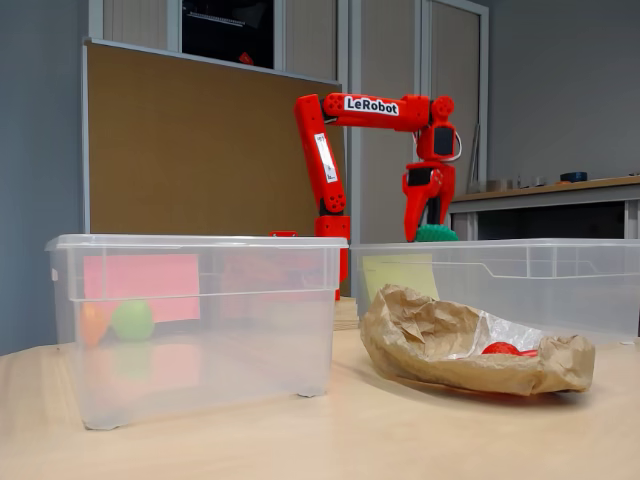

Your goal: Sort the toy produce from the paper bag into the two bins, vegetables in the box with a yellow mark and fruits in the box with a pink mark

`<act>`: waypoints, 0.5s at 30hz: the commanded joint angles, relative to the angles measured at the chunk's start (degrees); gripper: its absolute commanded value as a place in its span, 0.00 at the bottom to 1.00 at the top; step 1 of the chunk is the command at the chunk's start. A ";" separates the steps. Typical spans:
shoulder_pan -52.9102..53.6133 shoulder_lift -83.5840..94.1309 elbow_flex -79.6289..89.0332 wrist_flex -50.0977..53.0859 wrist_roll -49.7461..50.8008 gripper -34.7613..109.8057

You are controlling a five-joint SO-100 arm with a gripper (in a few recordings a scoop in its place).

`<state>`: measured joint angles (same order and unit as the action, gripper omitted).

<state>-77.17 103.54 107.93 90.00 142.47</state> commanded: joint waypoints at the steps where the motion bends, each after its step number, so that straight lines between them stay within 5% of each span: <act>1: -3.16 -3.43 -1.05 -4.13 4.22 0.43; 15: -6.15 -30.94 -20.83 -13.01 8.35 0.45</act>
<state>-82.79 74.53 91.76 77.17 149.41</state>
